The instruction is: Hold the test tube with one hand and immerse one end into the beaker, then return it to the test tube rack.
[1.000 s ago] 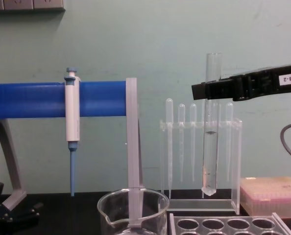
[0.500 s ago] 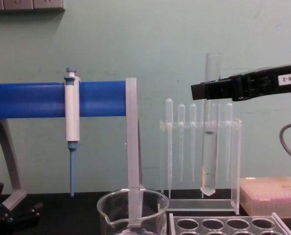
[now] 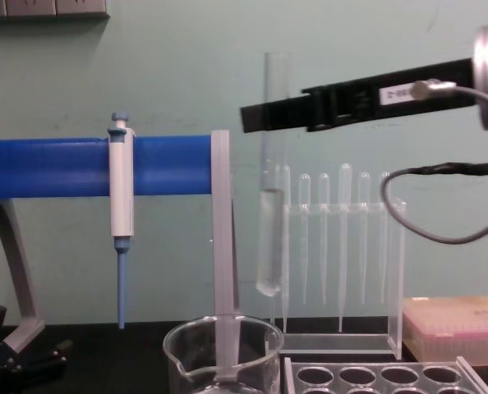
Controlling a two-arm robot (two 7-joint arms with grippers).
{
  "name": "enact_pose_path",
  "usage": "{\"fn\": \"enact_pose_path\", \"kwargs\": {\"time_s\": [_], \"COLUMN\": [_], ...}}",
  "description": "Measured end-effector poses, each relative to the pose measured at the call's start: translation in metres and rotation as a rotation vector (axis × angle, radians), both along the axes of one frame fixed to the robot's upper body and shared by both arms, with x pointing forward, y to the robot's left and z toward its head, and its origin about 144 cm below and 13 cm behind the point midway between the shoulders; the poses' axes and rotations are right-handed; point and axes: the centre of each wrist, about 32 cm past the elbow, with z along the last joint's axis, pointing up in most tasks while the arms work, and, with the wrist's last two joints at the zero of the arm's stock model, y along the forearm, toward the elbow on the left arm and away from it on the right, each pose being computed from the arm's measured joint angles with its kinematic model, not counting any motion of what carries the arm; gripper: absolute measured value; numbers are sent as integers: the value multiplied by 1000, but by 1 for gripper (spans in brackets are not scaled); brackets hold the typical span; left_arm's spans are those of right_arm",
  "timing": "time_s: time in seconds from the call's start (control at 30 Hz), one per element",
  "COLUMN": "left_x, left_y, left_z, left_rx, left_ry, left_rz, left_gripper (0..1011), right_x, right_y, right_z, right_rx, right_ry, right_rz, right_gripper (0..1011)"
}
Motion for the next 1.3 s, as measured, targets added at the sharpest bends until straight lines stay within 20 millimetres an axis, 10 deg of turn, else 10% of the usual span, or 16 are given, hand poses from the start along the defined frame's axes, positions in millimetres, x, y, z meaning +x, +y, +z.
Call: {"fn": "enact_pose_path", "kwargs": {"time_s": [1.3], "left_x": [0], "left_y": [0], "left_z": [0], "left_rx": [0], "left_ry": [0], "left_rz": [0], "left_gripper": [1000], "right_x": [23], "right_y": [33], "right_z": [-95], "right_rx": [-40], "right_ry": [132], "right_rz": [21], "right_gripper": [226]}}
